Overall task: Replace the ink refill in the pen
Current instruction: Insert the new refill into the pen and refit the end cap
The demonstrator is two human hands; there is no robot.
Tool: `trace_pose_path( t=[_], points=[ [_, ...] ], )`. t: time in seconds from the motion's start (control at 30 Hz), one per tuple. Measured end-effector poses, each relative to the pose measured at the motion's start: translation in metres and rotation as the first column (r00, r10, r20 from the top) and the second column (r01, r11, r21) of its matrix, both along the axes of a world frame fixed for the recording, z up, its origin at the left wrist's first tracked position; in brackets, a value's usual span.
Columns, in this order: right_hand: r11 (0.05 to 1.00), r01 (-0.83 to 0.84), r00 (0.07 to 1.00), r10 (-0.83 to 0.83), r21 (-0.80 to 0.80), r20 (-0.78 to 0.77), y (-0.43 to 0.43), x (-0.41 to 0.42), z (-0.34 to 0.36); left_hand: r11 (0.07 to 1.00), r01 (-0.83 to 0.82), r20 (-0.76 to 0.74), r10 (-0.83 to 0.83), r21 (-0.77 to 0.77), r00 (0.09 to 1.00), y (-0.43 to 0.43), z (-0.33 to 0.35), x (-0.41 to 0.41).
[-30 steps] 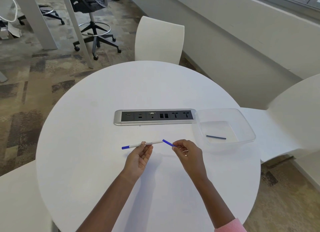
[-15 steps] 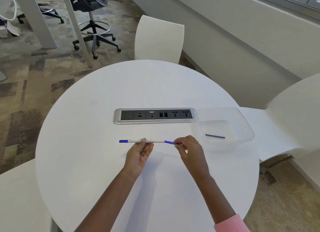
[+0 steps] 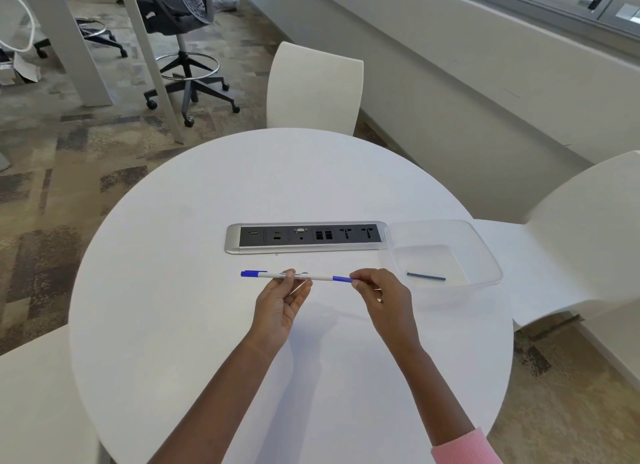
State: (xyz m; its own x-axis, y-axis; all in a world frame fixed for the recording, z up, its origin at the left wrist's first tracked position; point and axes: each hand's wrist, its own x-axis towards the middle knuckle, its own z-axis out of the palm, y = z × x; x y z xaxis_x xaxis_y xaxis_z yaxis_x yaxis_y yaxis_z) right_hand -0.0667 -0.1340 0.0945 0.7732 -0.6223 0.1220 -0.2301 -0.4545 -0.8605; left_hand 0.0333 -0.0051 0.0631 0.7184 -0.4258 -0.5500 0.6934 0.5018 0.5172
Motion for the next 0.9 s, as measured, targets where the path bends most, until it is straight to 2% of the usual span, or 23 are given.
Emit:
trace_pose_path(
  t=[0.37, 0.6, 0.8, 0.9],
  points=[
    [0.978, 0.05, 0.998, -0.043, 0.203, -0.038, 0.003, 0.002, 0.005, 0.999, 0.038, 0.064, -0.038, 0.013, 0.997, -0.001, 0.005, -0.002],
    [0.985, 0.031, 0.999, -0.03, 0.17, -0.012, 0.003, 0.002, 0.01, 0.998, 0.055, 0.078, -0.056, 0.019, 0.995, -0.002, 0.009, 0.002],
    [0.992, 0.021, 0.999, -0.017, 0.124, -0.036, 0.005, 0.008, 0.017, 0.997, 0.081, 0.15, -0.081, 0.005, 0.985, -0.007, 0.023, 0.007],
    [0.994, 0.045, 0.999, -0.046, 0.102, 0.003, 0.009, 0.009, 0.019, 0.997, 0.082, 0.165, -0.081, -0.001, 0.983, -0.007, 0.028, 0.009]
  ],
)
